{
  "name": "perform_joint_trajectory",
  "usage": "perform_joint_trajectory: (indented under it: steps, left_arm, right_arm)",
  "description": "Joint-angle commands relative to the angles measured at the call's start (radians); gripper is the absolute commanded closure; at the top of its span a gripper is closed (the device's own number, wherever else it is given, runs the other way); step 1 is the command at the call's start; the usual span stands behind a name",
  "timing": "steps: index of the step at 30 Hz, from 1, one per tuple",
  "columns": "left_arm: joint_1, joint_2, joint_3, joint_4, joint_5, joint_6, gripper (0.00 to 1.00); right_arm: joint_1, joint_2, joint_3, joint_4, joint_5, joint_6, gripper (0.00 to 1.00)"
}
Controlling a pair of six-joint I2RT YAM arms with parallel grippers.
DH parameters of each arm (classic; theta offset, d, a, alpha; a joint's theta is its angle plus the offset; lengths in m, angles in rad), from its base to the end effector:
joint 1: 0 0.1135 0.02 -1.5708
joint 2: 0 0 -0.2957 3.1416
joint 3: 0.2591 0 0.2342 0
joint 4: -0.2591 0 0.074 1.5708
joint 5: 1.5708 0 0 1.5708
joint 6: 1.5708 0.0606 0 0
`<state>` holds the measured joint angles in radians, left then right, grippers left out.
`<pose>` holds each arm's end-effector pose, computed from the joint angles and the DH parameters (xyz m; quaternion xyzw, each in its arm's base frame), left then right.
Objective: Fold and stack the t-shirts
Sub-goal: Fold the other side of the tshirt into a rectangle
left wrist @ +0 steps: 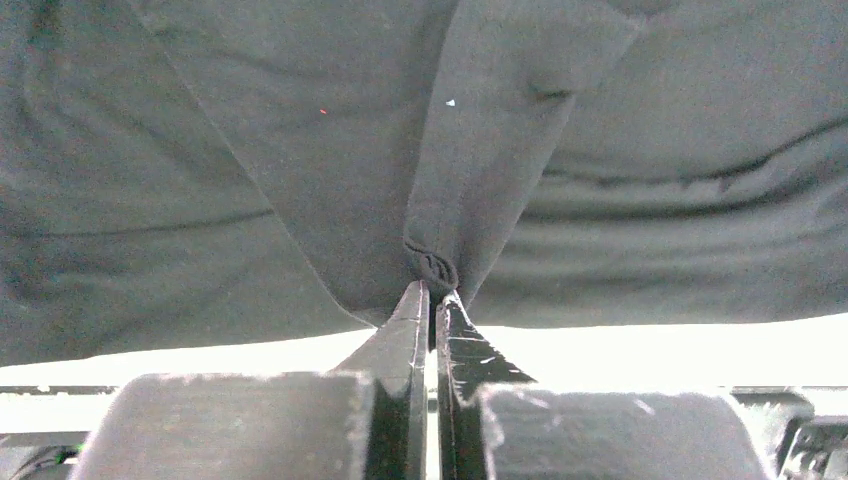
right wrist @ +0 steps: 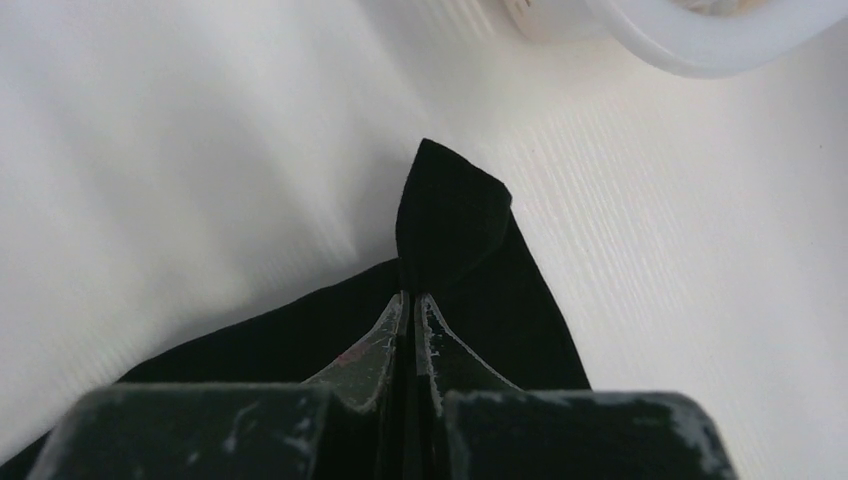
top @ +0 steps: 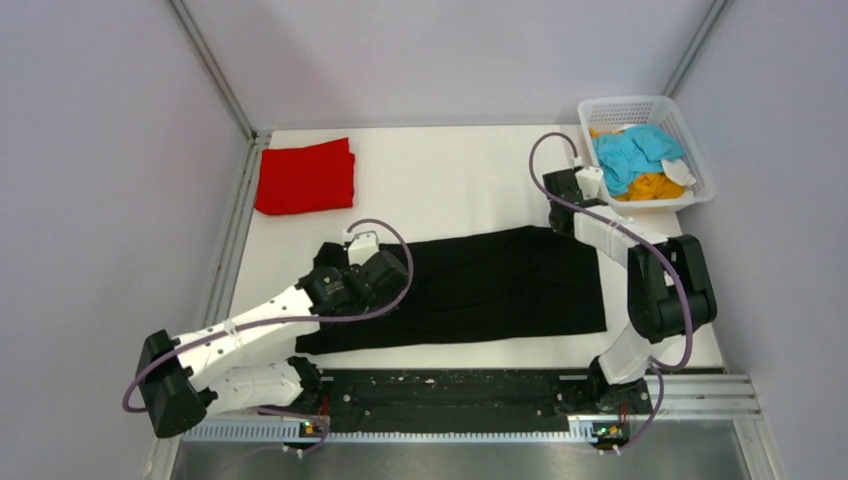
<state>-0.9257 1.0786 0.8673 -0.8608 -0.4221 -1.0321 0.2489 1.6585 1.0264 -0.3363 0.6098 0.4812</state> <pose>0.1257 -0.1257 0.2718 -0.1020 0.9435 -0.0870 0.3031 0.3323 0.0487 0.2208 0.1940 0.8945 -0.1668 0.3667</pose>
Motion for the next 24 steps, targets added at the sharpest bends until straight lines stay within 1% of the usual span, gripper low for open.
perform_joint_trajectory:
  steps: [1, 2, 4, 5, 6, 7, 8, 9, 11, 13, 14, 16, 18, 21, 23, 24]
  left_arm:
    - [-0.046, 0.015, -0.059, 0.044, 0.085, -0.02, 0.89]
    - [-0.053, 0.017, -0.075, 0.048, 0.105, -0.01, 0.81]
    - [-0.06, 0.01, -0.094, 0.031, 0.124, 0.001, 0.6]
    - [-0.063, -0.005, -0.1, 0.017, 0.128, 0.003, 0.52]
    - [-0.064, -0.022, -0.109, 0.013, 0.135, 0.01, 0.47]
    - [-0.065, -0.044, -0.116, 0.015, 0.142, 0.02, 0.39]
    - [-0.065, -0.068, -0.123, 0.025, 0.15, 0.033, 0.13]
    - [-0.065, -0.092, -0.128, 0.041, 0.151, 0.048, 0.02]
    - [-0.064, -0.129, -0.139, 0.091, 0.131, 0.074, 0.01]
    - [-0.058, -0.132, -0.157, 0.191, 0.074, 0.1, 0.01]
    - [-0.053, -0.119, -0.157, 0.223, 0.047, 0.107, 0.01]
    - [-0.029, -0.074, -0.138, 0.268, 0.02, 0.116, 0.01]
    - [0.007, -0.006, -0.117, 0.318, 0.024, 0.133, 0.01]
    - [0.101, 0.12, -0.101, 0.387, 0.075, 0.173, 0.01]
    - [0.183, 0.216, -0.087, 0.437, 0.163, 0.196, 0.01]
    - [0.206, 0.265, -0.075, 0.461, 0.21, 0.208, 0.01]
  right_arm:
    - [0.012, -0.073, -0.037, -0.015, 0.057, 0.01, 0.89]
    - [0.012, -0.086, -0.049, -0.028, 0.07, 0.016, 0.85]
    - [0.013, -0.12, -0.073, -0.07, 0.14, 0.041, 0.7]
    - [0.013, -0.147, -0.086, -0.111, 0.175, 0.074, 0.65]
    - [0.013, -0.173, -0.097, -0.15, 0.217, 0.108, 0.61]
    - [0.013, -0.2, -0.112, -0.19, 0.256, 0.146, 0.58]
    - [0.013, -0.228, -0.128, -0.224, 0.304, 0.191, 0.53]
    - [0.013, -0.255, -0.148, -0.256, 0.342, 0.23, 0.47]
    - [0.012, -0.301, -0.181, -0.293, 0.383, 0.286, 0.34]
    - [0.012, -0.332, -0.191, -0.322, 0.387, 0.329, 0.22]
    - [0.013, -0.346, -0.19, -0.337, 0.381, 0.339, 0.19]
    - [0.013, -0.373, -0.183, -0.383, 0.378, 0.378, 0.05]
    - [0.012, -0.403, -0.186, -0.374, 0.343, 0.342, 0.04]
    - [0.013, -0.458, -0.212, -0.295, 0.231, 0.212, 0.04]
    - [0.013, -0.512, -0.246, -0.233, 0.145, 0.151, 0.04]
    - [0.013, -0.537, -0.268, -0.202, 0.087, 0.129, 0.04]
